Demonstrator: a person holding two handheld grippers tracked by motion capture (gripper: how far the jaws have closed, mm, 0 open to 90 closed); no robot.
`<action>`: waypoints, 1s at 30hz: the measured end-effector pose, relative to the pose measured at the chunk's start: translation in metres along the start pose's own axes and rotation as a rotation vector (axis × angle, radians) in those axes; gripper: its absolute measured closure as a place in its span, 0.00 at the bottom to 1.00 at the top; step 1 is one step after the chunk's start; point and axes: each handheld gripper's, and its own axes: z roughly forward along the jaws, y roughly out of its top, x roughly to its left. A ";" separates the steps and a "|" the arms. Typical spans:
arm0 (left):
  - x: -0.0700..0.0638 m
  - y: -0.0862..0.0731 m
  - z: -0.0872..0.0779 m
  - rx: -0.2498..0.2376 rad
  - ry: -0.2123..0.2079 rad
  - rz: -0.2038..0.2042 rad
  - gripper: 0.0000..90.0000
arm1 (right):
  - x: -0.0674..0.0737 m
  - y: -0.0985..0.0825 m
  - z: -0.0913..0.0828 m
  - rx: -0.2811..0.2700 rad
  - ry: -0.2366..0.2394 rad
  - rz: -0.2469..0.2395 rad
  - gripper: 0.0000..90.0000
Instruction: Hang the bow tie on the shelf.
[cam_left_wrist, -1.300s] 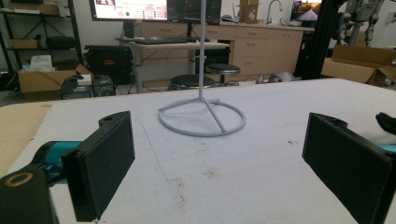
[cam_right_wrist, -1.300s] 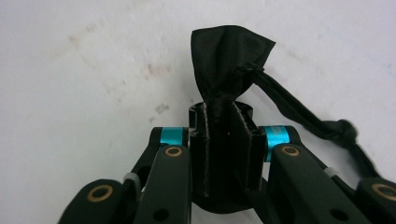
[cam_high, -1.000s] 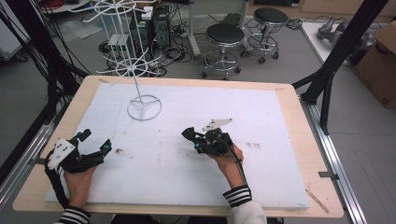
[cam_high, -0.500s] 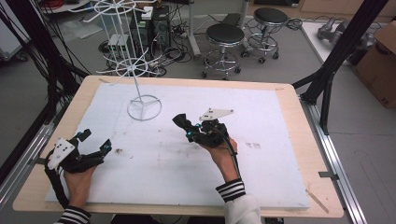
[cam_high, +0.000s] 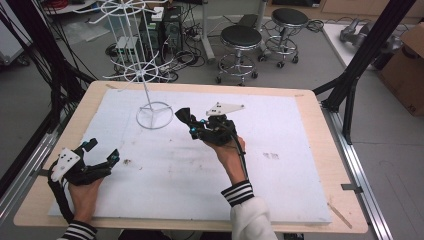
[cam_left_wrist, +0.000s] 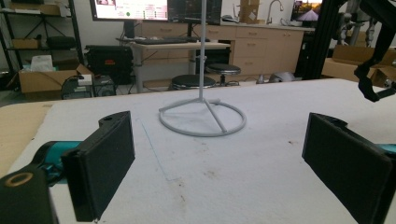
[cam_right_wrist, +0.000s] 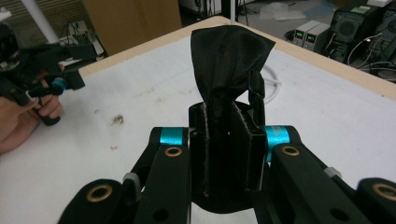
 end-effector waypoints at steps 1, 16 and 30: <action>0.000 0.000 0.000 0.000 0.000 -0.001 0.11 | -0.001 0.002 0.000 -0.009 0.001 0.005 0.86; 0.000 0.000 0.000 0.001 0.012 -0.007 0.11 | -0.013 0.039 0.004 -0.120 -0.019 0.041 0.86; 0.000 0.000 0.000 0.003 0.012 -0.003 0.11 | -0.022 0.067 0.011 -0.157 -0.052 0.032 0.86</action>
